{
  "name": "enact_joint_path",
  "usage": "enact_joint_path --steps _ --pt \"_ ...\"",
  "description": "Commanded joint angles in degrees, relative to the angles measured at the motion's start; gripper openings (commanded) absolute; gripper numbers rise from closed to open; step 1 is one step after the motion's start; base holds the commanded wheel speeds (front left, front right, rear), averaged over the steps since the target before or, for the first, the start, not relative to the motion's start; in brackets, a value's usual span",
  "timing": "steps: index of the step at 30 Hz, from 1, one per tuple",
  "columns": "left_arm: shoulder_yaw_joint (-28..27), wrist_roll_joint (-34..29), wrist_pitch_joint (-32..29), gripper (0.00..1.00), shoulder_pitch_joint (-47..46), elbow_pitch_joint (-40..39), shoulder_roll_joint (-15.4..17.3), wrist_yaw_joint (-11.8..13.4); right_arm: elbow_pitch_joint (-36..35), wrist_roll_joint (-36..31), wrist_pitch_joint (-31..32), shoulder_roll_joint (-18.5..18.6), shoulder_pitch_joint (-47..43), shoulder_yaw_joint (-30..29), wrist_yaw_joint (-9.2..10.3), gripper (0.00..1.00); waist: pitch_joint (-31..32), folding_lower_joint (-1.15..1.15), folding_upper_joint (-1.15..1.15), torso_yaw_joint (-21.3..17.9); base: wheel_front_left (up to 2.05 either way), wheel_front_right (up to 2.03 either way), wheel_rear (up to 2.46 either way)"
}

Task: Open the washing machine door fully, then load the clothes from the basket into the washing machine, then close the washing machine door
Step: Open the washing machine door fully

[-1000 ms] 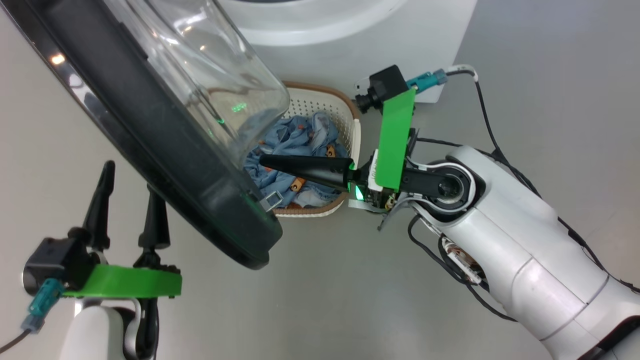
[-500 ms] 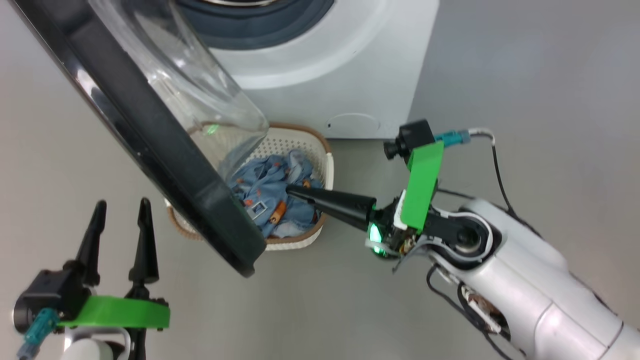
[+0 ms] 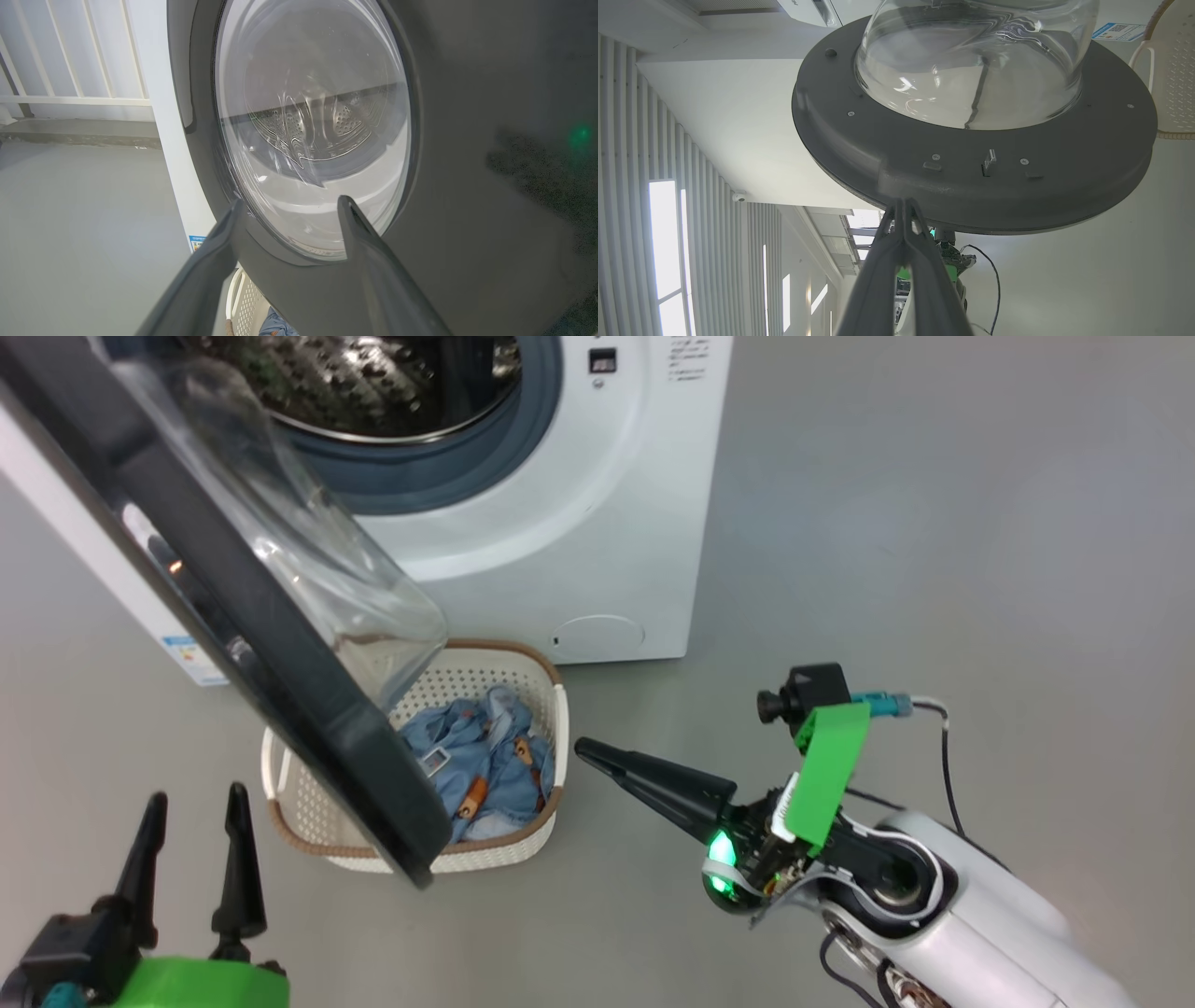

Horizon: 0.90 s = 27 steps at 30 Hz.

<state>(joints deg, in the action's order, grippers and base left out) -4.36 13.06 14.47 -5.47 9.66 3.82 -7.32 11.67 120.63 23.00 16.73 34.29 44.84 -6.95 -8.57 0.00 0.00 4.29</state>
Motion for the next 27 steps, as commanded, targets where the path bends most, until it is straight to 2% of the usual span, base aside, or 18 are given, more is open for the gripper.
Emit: enact_joint_path --steps 1,5,6,7,8,13,20,27 --pt "-2.34 -0.77 0.52 1.0 0.22 -1.52 1.05 -0.17 -1.92 0.27 -0.73 -0.2 -1.94 -0.66 -0.54 0.0 1.44 0.0 0.0 -1.54 0.0 0.0 0.0" --pt "-2.87 -1.08 0.52 1.0 1.63 -1.7 0.59 -0.17 -3.16 -1.04 -2.3 0.45 -4.7 -2.12 -0.54 0.0 2.57 0.0 0.0 -2.37 0.0 0.0 0.0" --pt "-3.07 -1.03 0.52 1.0 1.91 -1.67 0.54 -0.17 -3.58 -1.37 -3.02 0.43 -5.36 -2.92 -0.54 0.22 2.85 0.0 0.0 -2.59 0.0 0.0 0.0" --pt "-3.26 -1.02 0.52 1.0 2.21 -1.65 0.51 -0.17 -3.91 -1.88 -3.89 0.42 -5.97 -3.74 -0.54 0.92 3.11 0.0 0.0 -2.81 0.0 0.0 0.0" --pt "-3.38 -1.09 0.52 1.0 2.5 -1.68 0.53 -0.17 -4.28 -2.76 -4.64 0.49 -6.46 -4.37 -0.54 1.0 3.24 0.0 0.0 -2.97 0.0 0.0 0.0" --pt "-3.9 -1.33 0.52 1.0 3.59 -1.96 0.88 -0.17 -5.28 -8.06 -8.82 0.59 -8.84 -7.06 -0.54 1.0 3.86 0.0 0.0 -3.46 0.0 0.0 0.0" --pt "-4.07 -1.33 0.52 1.0 4.16 -2.42 0.51 -0.17 -3.59 -20.95 -22.23 -0.35 -11.14 -11.15 -0.54 1.0 4.35 0.0 0.0 -3.54 0.0 0.0 0.0" --pt "-3.49 -1.1 0.52 1.0 3.94 -2.29 0.62 -0.17 2.97 -36.43 -36.06 -0.11 -9.79 -12.9 -0.54 1.0 4.31 0.0 0.0 -3.74 0.0 0.0 0.0"
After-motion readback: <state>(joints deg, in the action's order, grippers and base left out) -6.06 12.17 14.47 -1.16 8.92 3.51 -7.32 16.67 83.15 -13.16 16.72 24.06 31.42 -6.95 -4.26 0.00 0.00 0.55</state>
